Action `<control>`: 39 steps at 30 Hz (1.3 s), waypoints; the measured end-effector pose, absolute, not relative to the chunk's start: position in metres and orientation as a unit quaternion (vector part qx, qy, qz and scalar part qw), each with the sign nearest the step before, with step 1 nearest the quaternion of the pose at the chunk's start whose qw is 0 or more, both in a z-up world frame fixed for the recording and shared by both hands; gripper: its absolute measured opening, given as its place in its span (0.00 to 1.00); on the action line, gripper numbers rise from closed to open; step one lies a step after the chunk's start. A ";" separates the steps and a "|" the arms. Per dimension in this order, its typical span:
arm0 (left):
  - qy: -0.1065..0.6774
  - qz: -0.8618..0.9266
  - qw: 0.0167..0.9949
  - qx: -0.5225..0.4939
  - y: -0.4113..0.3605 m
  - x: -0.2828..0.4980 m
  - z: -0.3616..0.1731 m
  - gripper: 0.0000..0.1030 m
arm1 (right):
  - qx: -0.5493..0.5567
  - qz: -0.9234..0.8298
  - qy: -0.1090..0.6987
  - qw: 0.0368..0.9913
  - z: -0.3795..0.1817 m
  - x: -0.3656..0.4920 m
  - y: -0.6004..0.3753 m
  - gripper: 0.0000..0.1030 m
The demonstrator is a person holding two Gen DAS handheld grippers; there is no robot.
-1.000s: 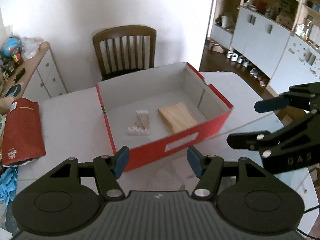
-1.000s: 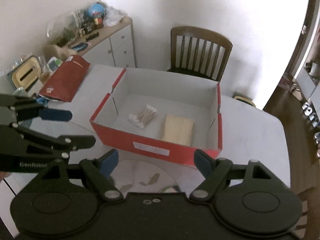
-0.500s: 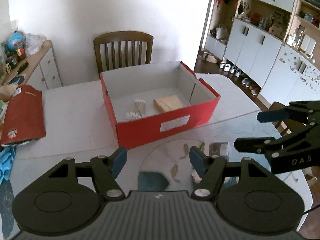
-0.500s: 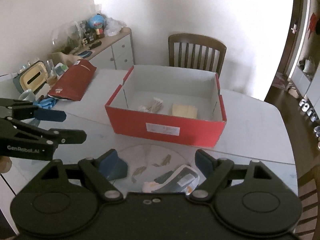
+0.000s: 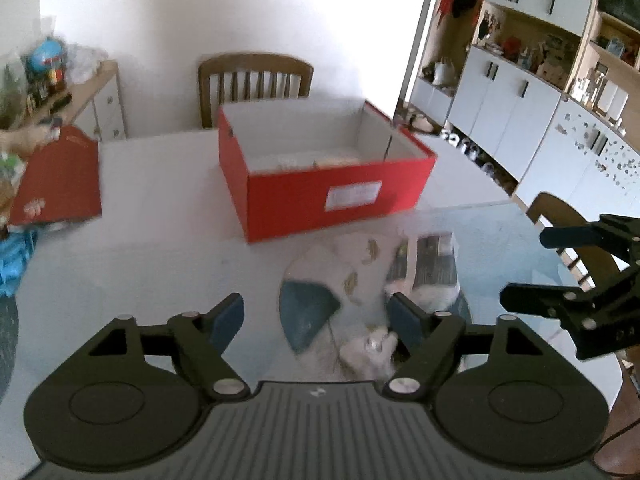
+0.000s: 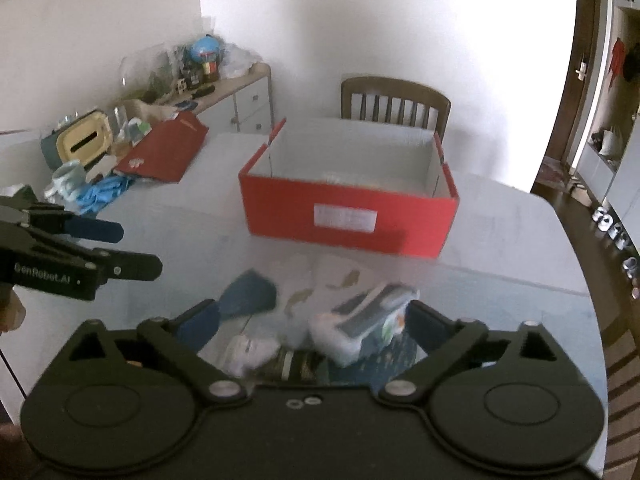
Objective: Organize objects
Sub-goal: 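Reach both grippers back toward the pile of items on the table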
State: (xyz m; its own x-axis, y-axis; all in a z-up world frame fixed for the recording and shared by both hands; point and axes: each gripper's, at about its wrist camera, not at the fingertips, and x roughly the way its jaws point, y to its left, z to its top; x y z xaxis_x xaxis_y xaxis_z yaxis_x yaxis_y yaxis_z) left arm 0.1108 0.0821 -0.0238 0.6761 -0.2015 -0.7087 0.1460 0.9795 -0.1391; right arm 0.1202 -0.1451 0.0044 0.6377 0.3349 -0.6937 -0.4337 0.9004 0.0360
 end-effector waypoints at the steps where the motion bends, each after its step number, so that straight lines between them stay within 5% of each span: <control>1: 0.395 -0.096 0.913 -0.038 0.083 0.108 -0.028 0.80 | -0.066 0.214 0.372 0.901 0.000 0.115 -0.145 0.98; 5: 0.409 -0.102 0.906 -0.040 0.085 0.096 -0.046 0.82 | -0.060 0.211 0.390 0.894 -0.018 0.096 -0.141 0.98; 10: 0.408 -0.104 0.906 -0.038 0.087 0.082 -0.064 1.00 | -0.062 0.211 0.412 0.885 -0.040 0.080 -0.134 0.99; 29: 0.430 -0.109 0.896 0.013 0.082 0.070 -0.129 1.00 | -0.163 0.247 0.456 0.839 -0.101 0.043 -0.085 0.99; 39: 0.440 -0.113 0.890 0.034 0.075 0.077 -0.145 1.00 | -0.168 0.253 0.463 0.833 -0.117 0.046 -0.073 0.89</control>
State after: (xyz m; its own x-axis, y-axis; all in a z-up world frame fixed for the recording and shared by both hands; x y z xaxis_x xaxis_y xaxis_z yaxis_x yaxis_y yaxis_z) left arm 0.0767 0.0749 -0.1446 0.5878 -0.1708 -0.7907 0.2299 0.9724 -0.0392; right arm 0.0459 -0.0735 -0.1172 0.4432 0.2657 -0.8561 -0.5769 0.8156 -0.0455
